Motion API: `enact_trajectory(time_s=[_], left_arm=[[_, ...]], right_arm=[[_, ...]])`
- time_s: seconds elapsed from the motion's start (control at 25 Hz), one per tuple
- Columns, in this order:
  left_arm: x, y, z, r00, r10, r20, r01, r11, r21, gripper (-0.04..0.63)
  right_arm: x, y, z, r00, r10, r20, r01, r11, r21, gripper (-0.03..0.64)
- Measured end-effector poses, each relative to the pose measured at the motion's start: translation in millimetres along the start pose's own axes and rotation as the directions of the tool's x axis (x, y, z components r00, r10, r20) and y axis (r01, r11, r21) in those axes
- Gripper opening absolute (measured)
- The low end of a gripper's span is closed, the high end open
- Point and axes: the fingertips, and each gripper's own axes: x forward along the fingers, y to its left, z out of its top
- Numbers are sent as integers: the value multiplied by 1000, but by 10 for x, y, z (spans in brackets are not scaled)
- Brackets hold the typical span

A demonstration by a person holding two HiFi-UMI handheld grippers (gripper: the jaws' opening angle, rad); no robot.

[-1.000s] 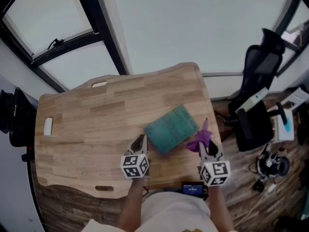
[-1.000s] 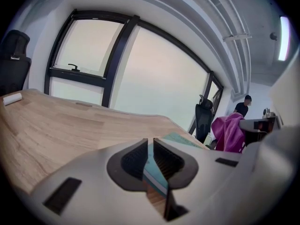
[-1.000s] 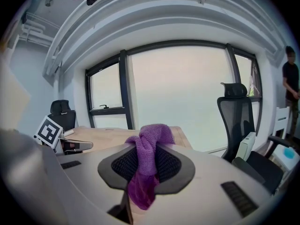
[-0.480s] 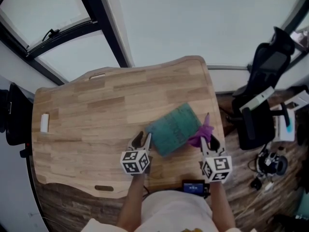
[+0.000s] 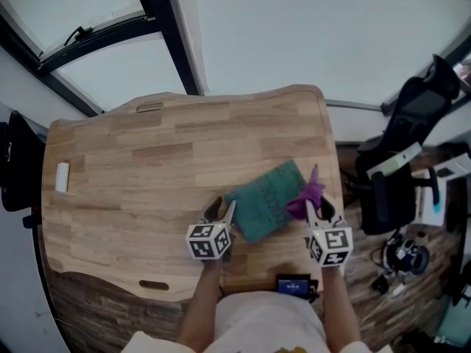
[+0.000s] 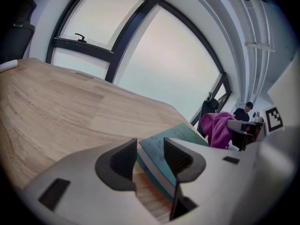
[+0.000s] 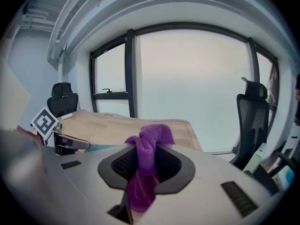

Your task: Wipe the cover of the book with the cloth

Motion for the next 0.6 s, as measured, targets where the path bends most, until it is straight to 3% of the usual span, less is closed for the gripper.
enact_trajectory(time_s=[0.6], left_arm=[[127,-27,-83,997,-42,-63,38,998,-56,158]], right_arm=[[479,-4,-50,996,51,-66,-56,996,-70,77]])
